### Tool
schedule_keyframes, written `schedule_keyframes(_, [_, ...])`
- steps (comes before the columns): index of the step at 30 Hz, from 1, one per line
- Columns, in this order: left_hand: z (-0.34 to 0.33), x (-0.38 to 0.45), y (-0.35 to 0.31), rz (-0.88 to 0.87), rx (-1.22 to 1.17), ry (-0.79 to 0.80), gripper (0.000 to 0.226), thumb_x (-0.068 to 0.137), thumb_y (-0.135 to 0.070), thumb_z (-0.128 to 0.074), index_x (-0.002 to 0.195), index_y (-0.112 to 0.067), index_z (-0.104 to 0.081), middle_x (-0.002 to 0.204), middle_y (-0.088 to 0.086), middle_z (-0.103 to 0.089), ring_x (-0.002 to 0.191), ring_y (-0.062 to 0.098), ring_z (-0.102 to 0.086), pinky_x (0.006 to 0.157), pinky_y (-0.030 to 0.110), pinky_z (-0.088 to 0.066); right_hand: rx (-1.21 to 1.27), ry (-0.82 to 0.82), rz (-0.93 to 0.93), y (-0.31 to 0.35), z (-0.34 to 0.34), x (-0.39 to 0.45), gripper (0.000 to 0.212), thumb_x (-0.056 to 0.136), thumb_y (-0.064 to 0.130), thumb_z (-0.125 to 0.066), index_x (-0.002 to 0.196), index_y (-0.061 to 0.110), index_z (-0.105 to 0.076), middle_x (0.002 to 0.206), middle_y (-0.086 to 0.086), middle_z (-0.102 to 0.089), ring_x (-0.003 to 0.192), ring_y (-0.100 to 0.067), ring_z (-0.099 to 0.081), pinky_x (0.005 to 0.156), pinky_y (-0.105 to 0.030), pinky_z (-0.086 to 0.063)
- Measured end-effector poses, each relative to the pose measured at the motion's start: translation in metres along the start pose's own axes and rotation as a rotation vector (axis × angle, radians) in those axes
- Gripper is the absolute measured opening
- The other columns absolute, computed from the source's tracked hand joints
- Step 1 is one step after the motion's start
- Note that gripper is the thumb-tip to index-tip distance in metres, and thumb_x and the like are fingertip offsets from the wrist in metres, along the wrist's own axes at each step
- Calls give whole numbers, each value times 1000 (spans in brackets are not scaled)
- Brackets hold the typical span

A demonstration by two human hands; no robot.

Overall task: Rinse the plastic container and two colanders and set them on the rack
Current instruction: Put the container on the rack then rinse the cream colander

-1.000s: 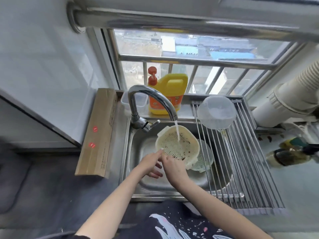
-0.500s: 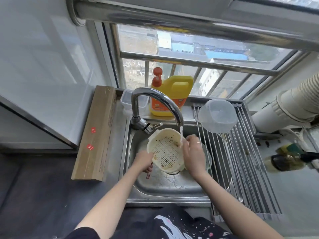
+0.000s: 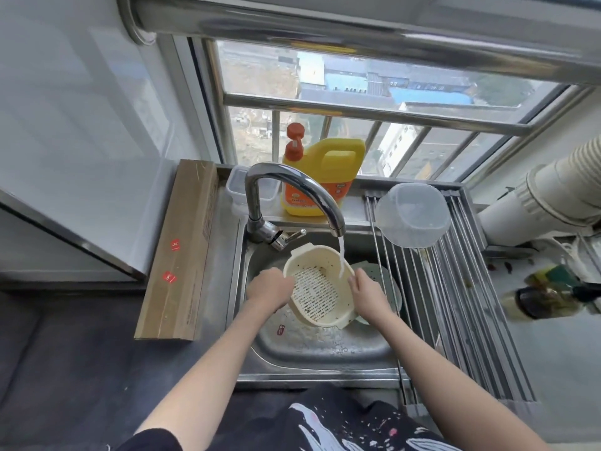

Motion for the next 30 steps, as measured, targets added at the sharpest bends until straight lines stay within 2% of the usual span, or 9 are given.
schedule_keyframes(4, [9, 3, 3, 51, -37, 58, 25, 85, -23, -39, 75, -7, -55, 62, 5, -58, 48, 20, -55, 62, 26, -47, -7, 3, 1, 2, -4, 1, 25, 101, 35, -31, 86, 17, -39, 83, -11, -61, 74, -32, -59, 68, -47, -49])
schedule_keyframes(8, [19, 5, 5, 75, -122, 121, 27, 82, -20, -42, 66, -5, -57, 52, 7, -56, 39, 21, -50, 50, 22, -44, -28, 36, 12, 11, -6, 0, 24, 101, 34, -32, 90, 15, -40, 84, -11, -62, 75, -32, -61, 66, -47, -51])
schedule_keyframes(12, [27, 4, 5, 59, -113, 131, 28, 81, -22, -43, 66, -4, -57, 53, 7, -56, 34, 20, -50, 47, 18, -42, 15, 101, -2, 17, -12, -1, 16, 101, 29, -39, 100, 15, -48, 101, -4, -62, 85, -24, -58, 77, -42, -49])
schedule_keyframes(15, [33, 5, 8, 41, -84, 108, 26, 80, -24, -45, 64, -6, -56, 47, 3, -57, 34, 19, -53, 52, 19, -44, 20, 150, -17, 19, -21, -2, 24, 100, 26, -45, 116, 9, -53, 105, -3, -57, 90, -19, -56, 78, -32, -47])
schedule_keyframes(20, [30, 9, 16, -6, -114, 102, 27, 84, -26, -45, 68, -7, -56, 52, 5, -60, 39, 20, -58, 51, 23, -49, 101, 91, -13, 21, -20, 0, 25, 98, 24, -48, 118, 10, -55, 113, -5, -61, 93, -18, -59, 84, -35, -52])
schedule_keyframes(23, [22, 12, 21, -28, -152, 101, 34, 90, -37, -46, 68, -13, -52, 55, 5, -60, 45, 20, -61, 55, 27, -52, 138, -11, 44, 23, -10, -1, 20, 99, 25, -47, 109, 12, -57, 102, -3, -65, 87, -21, -62, 78, -40, -54])
schedule_keyframes(26, [14, 15, 20, -53, -229, 112, 36, 93, -44, -45, 75, -14, -53, 65, 6, -61, 52, 22, -64, 50, 27, -51, 157, -103, 87, 21, 1, -2, 18, 99, 25, -45, 90, 11, -51, 84, -2, -63, 75, -24, -60, 62, -34, -46])
schedule_keyframes(30, [8, 17, 16, -89, -291, 115, 31, 94, -43, -46, 84, -16, -54, 75, 7, -61, 54, 22, -64, 49, 27, -49, 218, -188, 122, 20, 12, -7, 24, 100, 27, -43, 84, 11, -50, 78, -2, -63, 71, -22, -60, 59, -33, -42])
Point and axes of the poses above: each hand's wrist, its own x-axis towards the middle knuckle, its own z-axis out of the back of the hand, y = z × x, the point moved 6 cm from there along x, towards the middle knuckle
